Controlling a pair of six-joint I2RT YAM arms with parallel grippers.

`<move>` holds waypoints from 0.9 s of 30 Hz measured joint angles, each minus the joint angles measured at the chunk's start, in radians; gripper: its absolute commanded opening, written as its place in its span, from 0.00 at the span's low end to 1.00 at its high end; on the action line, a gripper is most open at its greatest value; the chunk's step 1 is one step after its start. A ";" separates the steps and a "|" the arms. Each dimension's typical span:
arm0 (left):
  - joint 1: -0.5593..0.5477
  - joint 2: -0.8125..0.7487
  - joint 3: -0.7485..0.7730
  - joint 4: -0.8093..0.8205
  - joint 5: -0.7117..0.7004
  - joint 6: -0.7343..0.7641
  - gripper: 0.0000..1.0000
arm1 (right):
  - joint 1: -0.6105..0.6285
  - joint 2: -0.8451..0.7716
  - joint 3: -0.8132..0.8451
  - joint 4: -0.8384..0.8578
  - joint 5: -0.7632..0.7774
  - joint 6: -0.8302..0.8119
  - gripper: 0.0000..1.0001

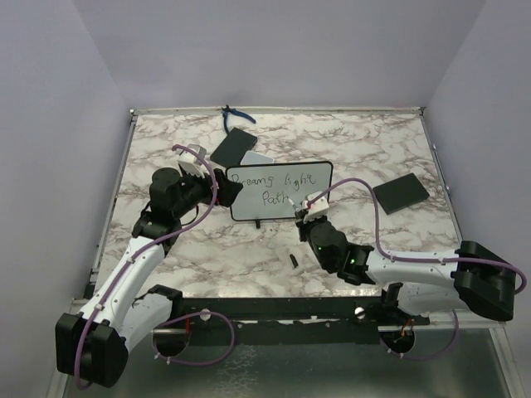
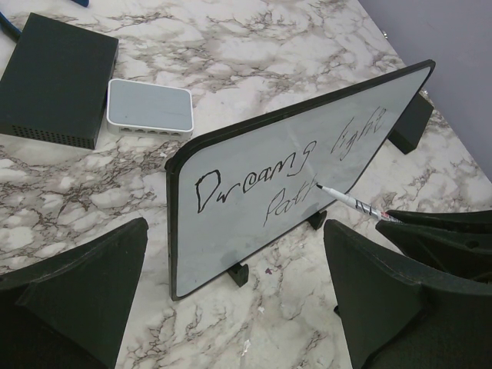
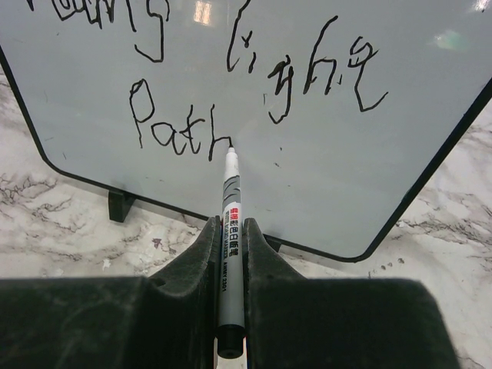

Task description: Write a sentence on the whiteboard

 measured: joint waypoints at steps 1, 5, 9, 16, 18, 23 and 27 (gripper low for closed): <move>0.000 0.000 0.000 0.000 0.000 0.000 0.97 | 0.000 0.000 -0.001 -0.003 0.000 0.005 0.01; 0.000 0.000 0.000 0.000 0.000 0.000 0.97 | 0.000 0.005 -0.003 -0.018 0.000 0.019 0.01; 0.000 0.000 0.000 0.000 0.000 0.000 0.97 | 0.000 0.017 -0.003 -0.022 0.000 0.033 0.01; 0.000 0.000 0.000 0.000 0.000 0.000 0.97 | 0.000 0.018 -0.007 -0.032 -0.001 0.064 0.01; 0.000 0.000 0.000 0.000 0.000 0.000 0.97 | 0.000 0.018 -0.011 -0.042 -0.001 0.074 0.01; 0.000 0.000 0.000 0.000 0.000 0.000 0.97 | 0.000 0.018 -0.018 -0.061 -0.001 0.088 0.01; 0.000 0.000 0.000 0.000 0.000 0.000 0.97 | 0.000 0.018 -0.018 -0.068 -0.001 0.088 0.01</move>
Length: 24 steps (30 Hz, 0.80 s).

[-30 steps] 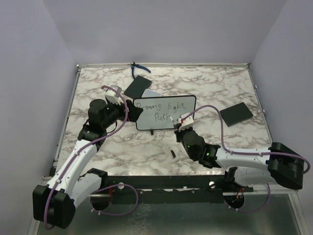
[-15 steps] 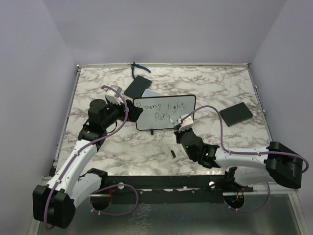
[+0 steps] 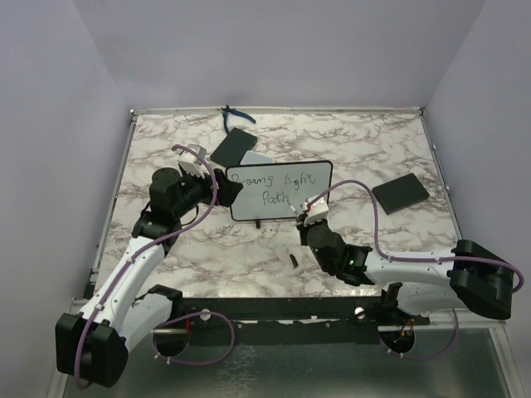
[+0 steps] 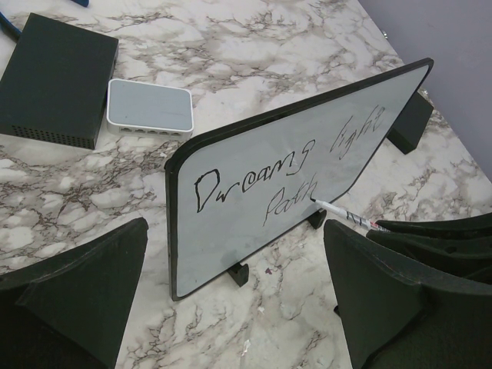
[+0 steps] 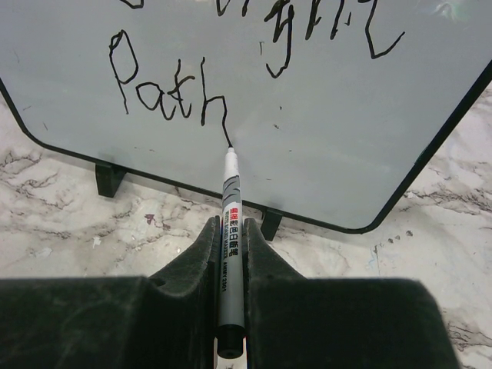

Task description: Write a sentence on the whiteboard

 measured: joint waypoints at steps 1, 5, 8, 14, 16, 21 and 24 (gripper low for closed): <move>0.000 0.000 0.000 0.000 0.000 0.000 0.97 | 0.000 0.000 0.000 0.000 0.000 0.000 0.01; 0.000 0.000 0.000 0.000 0.000 0.000 0.97 | 0.000 -0.002 0.000 -0.003 -0.002 -0.001 0.01; 0.000 0.000 0.000 0.000 0.000 0.000 0.98 | 0.000 -0.014 0.000 -0.008 -0.009 -0.009 0.01; 0.006 0.000 0.000 0.000 0.000 0.000 0.98 | 0.000 -0.080 0.000 -0.013 -0.033 -0.029 0.01; 0.008 0.000 0.000 0.000 0.000 0.000 0.98 | 0.000 -0.102 0.000 -0.016 -0.038 -0.030 0.01; 0.011 0.000 0.000 0.000 0.000 0.000 0.98 | 0.000 -0.163 0.000 -0.034 -0.047 -0.038 0.01; 0.013 0.000 0.000 0.000 0.000 0.000 0.98 | 0.000 -0.195 0.000 -0.052 -0.048 -0.041 0.00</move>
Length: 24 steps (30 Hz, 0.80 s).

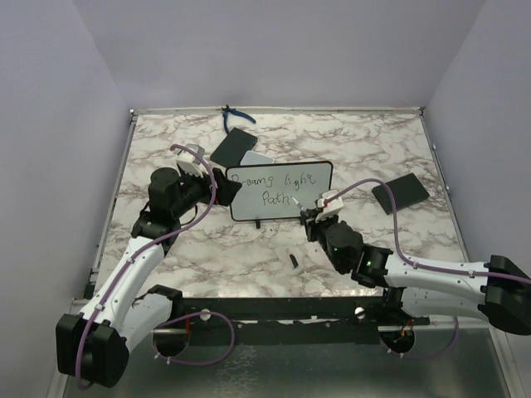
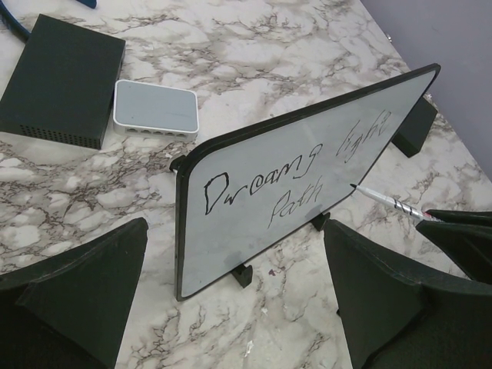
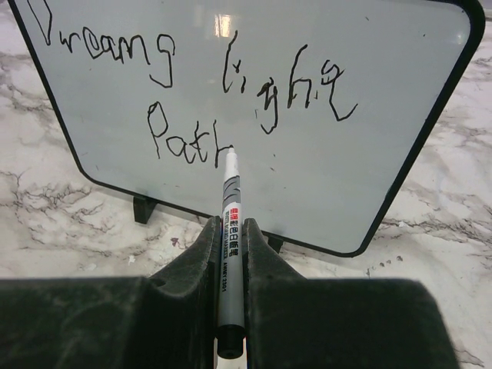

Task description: Write a sentence on the whiteboard

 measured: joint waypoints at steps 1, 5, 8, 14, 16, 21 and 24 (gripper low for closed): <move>0.000 -0.001 0.000 0.000 0.000 0.000 0.98 | 0.000 -0.010 0.000 -0.007 0.000 -0.002 0.01; 0.001 -0.008 0.000 0.000 -0.003 0.000 0.98 | 0.000 -0.037 0.000 -0.037 0.000 -0.002 0.01; 0.001 -0.009 0.000 0.000 -0.004 0.000 0.98 | 0.000 -0.046 0.000 -0.060 0.000 -0.001 0.00; 0.001 -0.009 0.000 0.000 -0.008 0.000 0.98 | -0.011 -0.049 0.000 -0.080 -0.013 -0.002 0.01; 0.001 -0.009 0.000 0.000 -0.013 0.000 0.98 | -0.025 -0.052 0.000 -0.080 -0.029 -0.002 0.01; 0.002 -0.009 0.000 0.000 -0.019 0.000 0.98 | -0.064 -0.078 0.000 -0.080 -0.058 -0.002 0.01; 0.002 -0.009 0.000 0.000 -0.019 0.000 0.98 | -0.066 -0.096 -0.001 -0.077 -0.068 -0.002 0.00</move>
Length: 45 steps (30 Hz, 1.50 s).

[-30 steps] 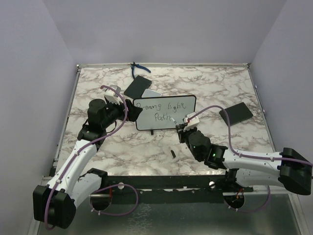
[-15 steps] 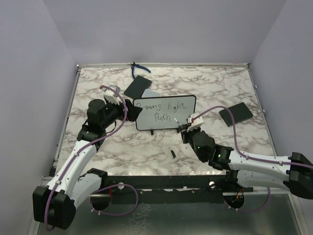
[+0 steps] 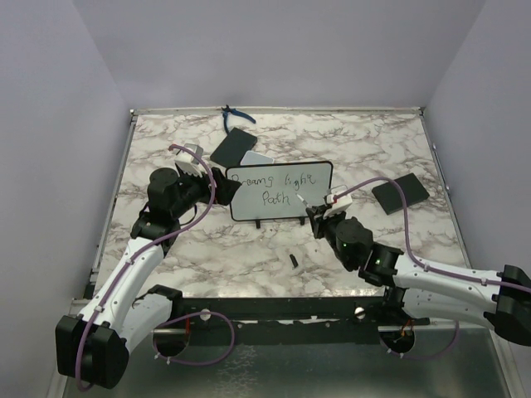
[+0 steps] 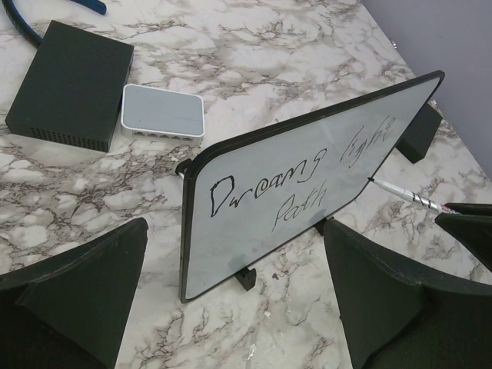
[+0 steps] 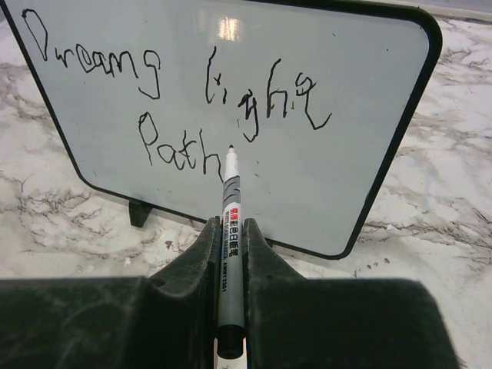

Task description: Write a sentence on the whiteboard

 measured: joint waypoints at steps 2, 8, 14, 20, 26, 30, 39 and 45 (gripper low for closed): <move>0.000 0.000 0.000 0.000 0.000 0.000 0.98 | 0.000 -0.008 -0.005 0.004 -0.006 0.000 0.01; 0.000 0.000 0.000 0.000 0.000 0.000 0.97 | 0.000 0.002 -0.016 0.005 -0.012 0.000 0.01; 0.000 0.000 0.000 0.000 0.000 0.000 0.97 | 0.000 0.049 -0.016 0.009 -0.011 0.000 0.01; 0.000 0.000 0.000 0.000 0.000 0.000 0.97 | -0.006 0.079 -0.022 0.048 -0.011 0.000 0.01; 0.000 0.000 0.000 0.000 0.000 0.000 0.97 | -0.023 0.108 -0.022 0.079 -0.011 0.000 0.01; 0.000 0.000 0.000 0.000 0.000 0.000 0.97 | -0.033 0.127 -0.022 0.088 -0.011 0.000 0.01; 0.000 0.000 0.000 0.000 0.000 0.000 0.97 | -0.046 0.151 -0.022 0.117 -0.014 0.000 0.01; 0.000 0.000 0.000 0.000 0.000 0.000 0.97 | -0.048 0.172 -0.021 0.131 -0.025 -0.002 0.01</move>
